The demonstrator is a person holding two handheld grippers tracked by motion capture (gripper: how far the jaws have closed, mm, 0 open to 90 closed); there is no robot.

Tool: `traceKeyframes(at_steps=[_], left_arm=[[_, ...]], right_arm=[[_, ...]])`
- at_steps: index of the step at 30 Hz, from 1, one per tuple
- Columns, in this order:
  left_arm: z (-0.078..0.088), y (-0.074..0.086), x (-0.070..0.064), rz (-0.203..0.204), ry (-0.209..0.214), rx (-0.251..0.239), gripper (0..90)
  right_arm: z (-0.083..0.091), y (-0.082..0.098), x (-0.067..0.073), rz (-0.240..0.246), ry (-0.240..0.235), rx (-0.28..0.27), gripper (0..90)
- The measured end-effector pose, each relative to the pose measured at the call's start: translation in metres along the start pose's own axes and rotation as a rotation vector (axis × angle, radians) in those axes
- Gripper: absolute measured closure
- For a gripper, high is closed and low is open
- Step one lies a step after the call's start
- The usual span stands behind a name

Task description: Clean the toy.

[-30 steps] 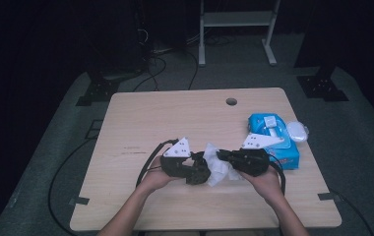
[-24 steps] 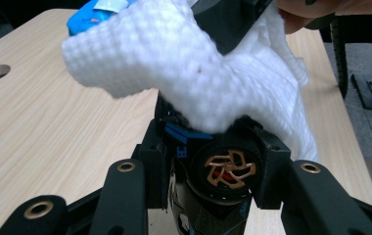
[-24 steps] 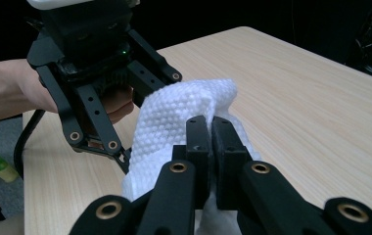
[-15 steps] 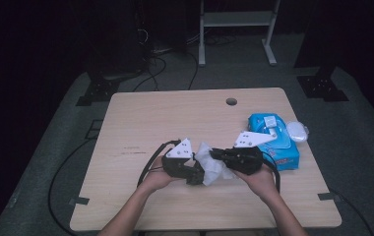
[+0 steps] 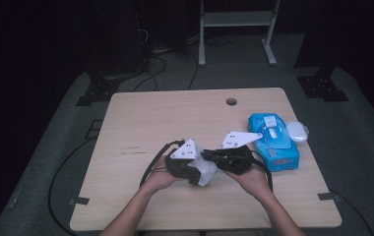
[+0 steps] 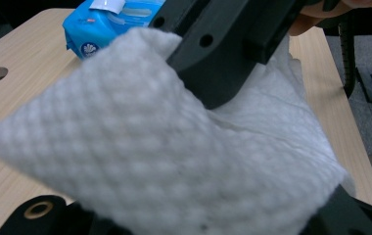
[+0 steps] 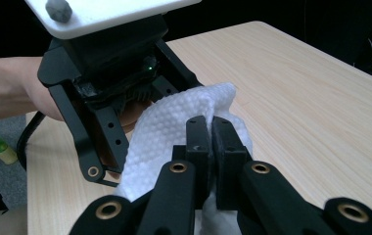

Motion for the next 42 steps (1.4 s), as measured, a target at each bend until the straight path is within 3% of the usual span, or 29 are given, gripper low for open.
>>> traceKeyframes(at_steps=[6, 11, 17, 20, 23, 28, 31, 37, 39, 42], left_arm=[[0.003, 0.002, 0.002, 0.013, -0.003, -0.007, 58.3], [0.004, 0.002, 0.001, 0.014, -0.004, -0.015, 58.3], [0.010, 0.007, 0.005, 0.036, -0.013, -0.020, 58.3], [0.008, 0.005, 0.003, 0.021, -0.008, -0.012, 58.4], [0.009, 0.004, 0.003, 0.026, -0.006, -0.020, 58.3], [0.011, 0.008, 0.005, 0.039, -0.011, -0.025, 58.4], [0.009, 0.007, 0.005, 0.028, -0.007, -0.021, 58.4], [0.004, 0.003, 0.001, 0.019, 0.002, -0.017, 58.3], [0.005, 0.004, 0.002, 0.020, 0.000, -0.017, 58.3], [0.008, 0.006, 0.003, 0.024, -0.002, -0.017, 58.3]], right_arm=[[0.010, 0.006, -0.013, -0.049, 0.025, -0.027, 86.7], [0.007, 0.005, -0.007, -0.033, 0.012, -0.045, 86.8], [0.014, 0.016, -0.021, -0.067, 0.049, -0.040, 86.8], [0.011, 0.012, -0.011, -0.066, 0.015, -0.064, 86.8], [0.010, 0.009, -0.008, -0.042, 0.018, -0.064, 86.8], [0.014, 0.027, -0.023, -0.082, 0.051, -0.026, 86.7], [0.016, 0.034, -0.026, -0.119, 0.046, -0.035, 86.7], [0.019, 0.016, -0.013, -0.082, 0.007, -0.085, 86.7], [0.018, 0.019, -0.015, -0.075, 0.016, -0.076, 86.7], [0.020, 0.032, -0.023, -0.108, 0.035, -0.060, 86.7]])
Point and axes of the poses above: each handheld gripper's, and its own axes: z roughly backward along the jaws, y roughly out of its underside, x roughly to its left, the point moved 8 cm from there along -z, roughly forward along the jaws, and after that the axes turned 3 degrees about -x, right-handed, at the moved point
